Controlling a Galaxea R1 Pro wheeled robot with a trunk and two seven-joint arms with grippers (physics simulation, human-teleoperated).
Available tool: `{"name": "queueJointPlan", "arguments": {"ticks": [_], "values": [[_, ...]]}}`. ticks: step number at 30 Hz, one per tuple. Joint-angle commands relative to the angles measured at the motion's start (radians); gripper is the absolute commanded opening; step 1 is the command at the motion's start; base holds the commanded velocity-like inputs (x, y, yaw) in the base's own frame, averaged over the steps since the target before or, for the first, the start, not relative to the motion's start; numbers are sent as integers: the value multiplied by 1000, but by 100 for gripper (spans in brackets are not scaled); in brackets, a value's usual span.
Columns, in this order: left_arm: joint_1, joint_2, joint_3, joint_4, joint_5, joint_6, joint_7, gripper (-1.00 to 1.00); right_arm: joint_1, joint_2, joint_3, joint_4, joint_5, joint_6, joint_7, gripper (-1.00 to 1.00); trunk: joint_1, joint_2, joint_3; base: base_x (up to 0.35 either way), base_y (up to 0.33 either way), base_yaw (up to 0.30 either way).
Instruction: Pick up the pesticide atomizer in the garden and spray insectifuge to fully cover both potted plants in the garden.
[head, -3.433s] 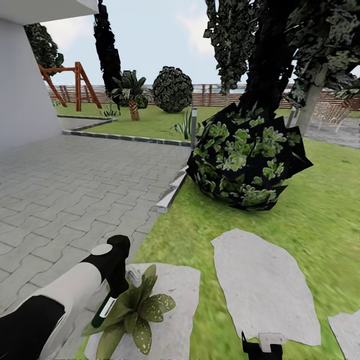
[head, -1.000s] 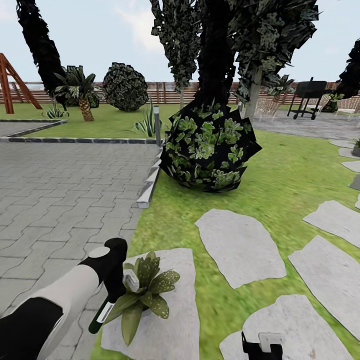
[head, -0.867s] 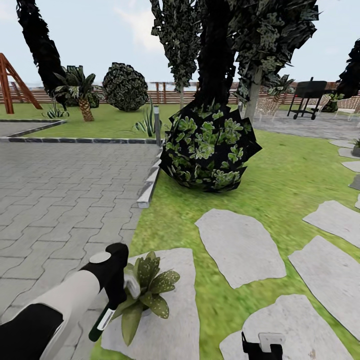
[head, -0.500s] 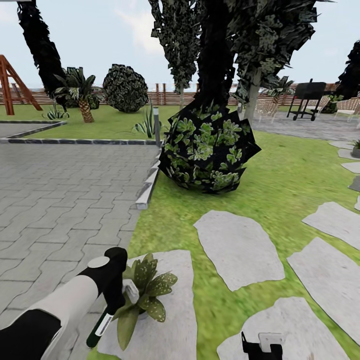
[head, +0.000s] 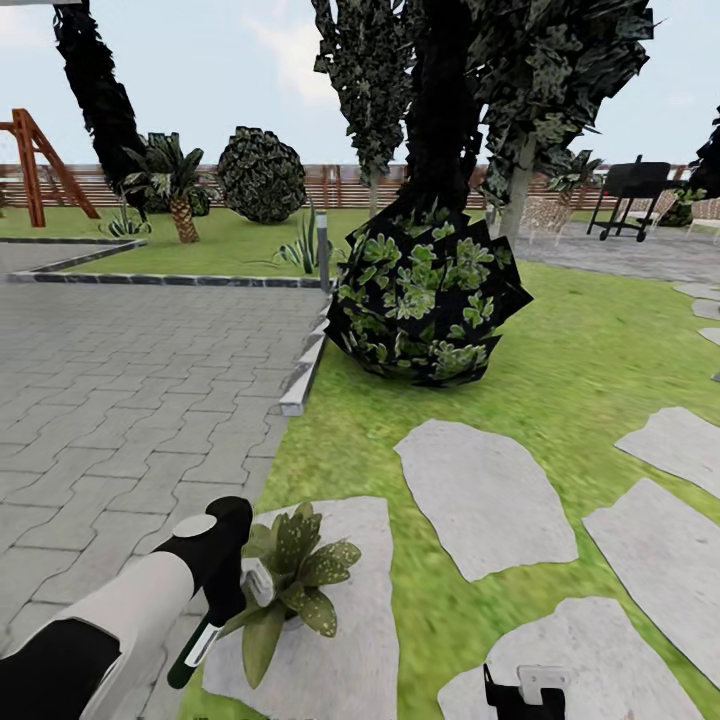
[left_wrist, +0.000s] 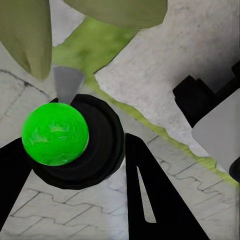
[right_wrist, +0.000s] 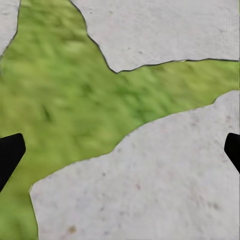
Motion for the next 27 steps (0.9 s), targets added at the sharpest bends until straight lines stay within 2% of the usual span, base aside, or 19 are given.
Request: {"name": "queueJointPlan", "arguments": {"ticks": [1, 5, 17, 21, 27], "values": [[0, 0, -4, -2, -6, 10, -9, -100, -1, 0, -7, 1, 11, -3, -4, 100, 0, 0, -1, -1, 0, 271], [0, 0, -3, -2, -6, 10, -8, -100, -1, 0, -7, 1, 11, -3, -4, 100, 0, 0, -1, 0, 0, 134], [1, 0, -3, -3, -7, 10, -4, -100, -1, 0, -7, 1, 11, -3, -4, 100, 0, 0, -1, -27, -13, 4], [3, 0, -3, -3, -7, 10, -4, -100, -1, 0, -7, 1, 11, -3, -4, 100, 0, 0, -1, -201, 221, -51], [4, -1, -3, -2, -6, 10, -4, -100, -1, 0, -7, 1, 11, -3, -4, 100, 0, 0, -1, -122, 266, -254]]}}
